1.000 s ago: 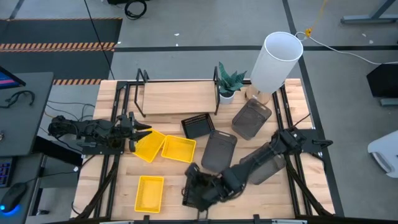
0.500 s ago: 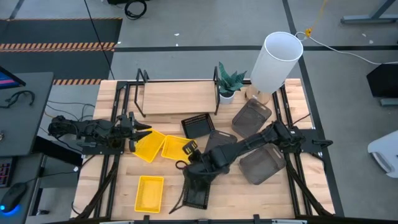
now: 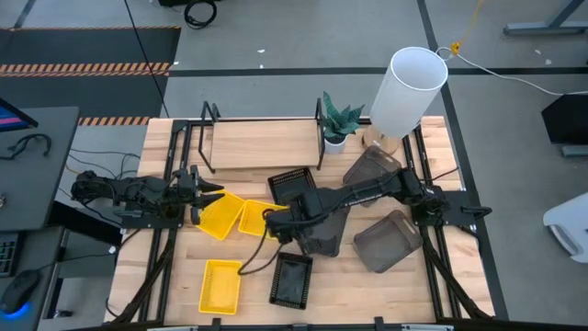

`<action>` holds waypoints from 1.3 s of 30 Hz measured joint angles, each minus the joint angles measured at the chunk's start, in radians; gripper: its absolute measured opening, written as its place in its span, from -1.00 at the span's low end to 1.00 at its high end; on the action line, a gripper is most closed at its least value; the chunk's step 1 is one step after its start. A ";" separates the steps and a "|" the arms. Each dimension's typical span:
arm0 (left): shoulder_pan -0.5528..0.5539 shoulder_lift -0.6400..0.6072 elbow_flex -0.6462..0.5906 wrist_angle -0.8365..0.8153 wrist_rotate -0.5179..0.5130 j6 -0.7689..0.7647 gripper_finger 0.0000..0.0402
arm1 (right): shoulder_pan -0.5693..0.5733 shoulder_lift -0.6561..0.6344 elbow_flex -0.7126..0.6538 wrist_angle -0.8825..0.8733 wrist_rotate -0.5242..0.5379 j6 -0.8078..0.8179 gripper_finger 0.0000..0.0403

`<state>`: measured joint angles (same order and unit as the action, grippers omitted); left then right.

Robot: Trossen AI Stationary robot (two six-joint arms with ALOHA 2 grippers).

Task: Stack baskets on shelf by color
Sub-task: Stack the top black bin on the bottom small black bin

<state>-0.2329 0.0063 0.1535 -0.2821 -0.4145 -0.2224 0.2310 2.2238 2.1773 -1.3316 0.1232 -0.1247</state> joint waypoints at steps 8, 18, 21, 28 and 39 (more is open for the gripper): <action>0.000 0.000 0.000 0.000 0.000 0.000 -0.42 | -0.071 0.000 0.000 -0.016 -0.014 -0.031 -0.54; 0.000 0.000 0.000 0.000 0.000 0.000 -0.42 | -0.175 0.000 0.000 0.012 -0.043 -0.062 -0.24; 0.000 0.000 0.000 0.000 0.000 0.000 -0.42 | -0.198 0.000 -0.004 0.018 -0.049 -0.074 -0.15; 0.000 0.000 0.000 0.000 0.000 0.000 -0.42 | -0.235 0.000 -0.052 0.043 -0.083 -0.124 -0.07; 0.000 0.000 0.000 0.000 0.000 0.000 -0.42 | -0.255 0.001 -0.167 0.156 -0.088 -0.162 -0.11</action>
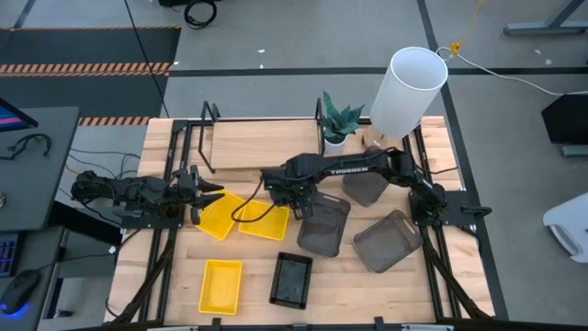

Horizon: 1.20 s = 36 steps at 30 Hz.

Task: Stack baskets on shelf by color
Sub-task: Stack the top black bin on the bottom small black bin

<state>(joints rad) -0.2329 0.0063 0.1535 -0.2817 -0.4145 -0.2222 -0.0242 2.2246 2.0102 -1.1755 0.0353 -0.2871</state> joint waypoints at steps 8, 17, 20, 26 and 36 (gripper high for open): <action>0.000 0.000 0.000 0.000 0.000 0.000 -0.42 | -0.002 0.000 -0.094 0.089 0.046 -0.030 -0.11; 0.000 0.000 0.000 0.000 0.000 0.000 -0.42 | -0.021 0.000 -0.193 0.151 0.051 -0.025 -0.11; 0.000 0.000 0.000 0.000 0.000 0.000 -0.42 | -0.026 -0.002 -0.212 0.165 0.055 -0.021 -0.11; 0.000 0.000 0.000 0.000 0.000 0.000 -0.42 | -0.029 -0.005 -0.222 0.177 0.072 -0.019 -0.24; 0.000 0.000 0.000 0.000 0.000 0.000 -0.42 | -0.030 -0.002 -0.223 0.176 0.080 -0.022 -0.76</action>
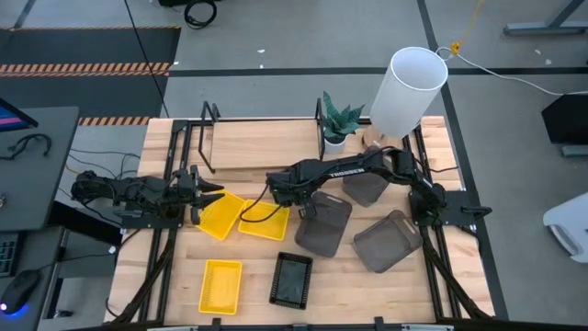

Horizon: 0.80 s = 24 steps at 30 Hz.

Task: Stack baskets on shelf by color
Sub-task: Stack the top black bin on the bottom small black bin

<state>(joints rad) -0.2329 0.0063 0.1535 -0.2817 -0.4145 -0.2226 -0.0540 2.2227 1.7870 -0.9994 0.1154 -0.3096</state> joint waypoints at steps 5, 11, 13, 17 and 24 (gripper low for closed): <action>0.000 0.000 0.000 0.000 0.000 0.000 -0.42 | 0.000 0.001 -0.001 -0.014 0.003 -0.001 -0.96; 0.000 0.000 0.000 0.000 0.000 0.000 -0.42 | 0.003 0.003 0.011 -0.052 0.003 0.009 -0.94; 0.000 0.000 0.000 0.000 0.000 0.000 -0.42 | 0.006 0.001 0.011 -0.056 0.004 0.009 -0.96; 0.000 0.000 0.000 0.000 0.000 0.000 -0.42 | 0.016 -0.012 0.012 -0.072 0.030 0.013 -0.96; 0.000 0.000 0.000 0.000 0.000 0.000 -0.42 | 0.049 -0.035 0.012 -0.112 0.084 0.023 -0.96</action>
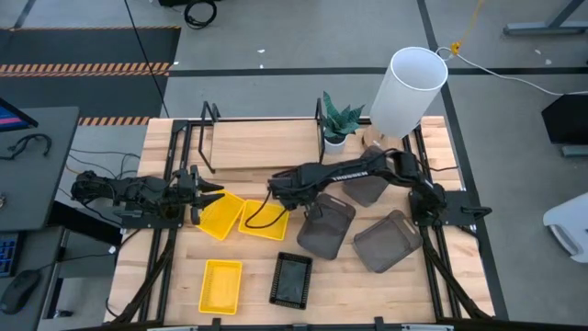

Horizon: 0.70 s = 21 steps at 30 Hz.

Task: Stack baskets on shelf by color
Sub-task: Stack the top black bin on the bottom small black bin

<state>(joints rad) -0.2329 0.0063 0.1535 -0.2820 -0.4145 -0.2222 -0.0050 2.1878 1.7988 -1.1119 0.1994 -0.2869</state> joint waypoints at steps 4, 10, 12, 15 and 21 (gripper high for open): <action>0.000 0.000 0.000 0.001 0.000 0.000 -0.42 | 0.018 -0.025 0.000 -0.006 0.032 0.018 -0.96; 0.000 0.000 0.000 0.000 0.000 0.000 -0.42 | 0.036 -0.070 0.001 -0.006 0.046 0.042 -0.96; 0.000 0.000 0.000 0.000 0.000 0.000 -0.42 | 0.040 -0.085 0.001 -0.006 0.046 0.049 -0.96; 0.000 0.000 0.000 0.000 0.000 0.000 -0.42 | 0.050 -0.117 0.001 -0.006 0.048 0.056 -0.96; 0.000 0.000 0.000 0.000 0.000 0.000 -0.42 | 0.083 -0.184 0.001 -0.005 0.087 0.081 -0.96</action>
<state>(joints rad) -0.2330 0.0063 0.1535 -0.2820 -0.4145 -0.2222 0.0780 2.0037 1.8000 -1.1170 0.2863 -0.2057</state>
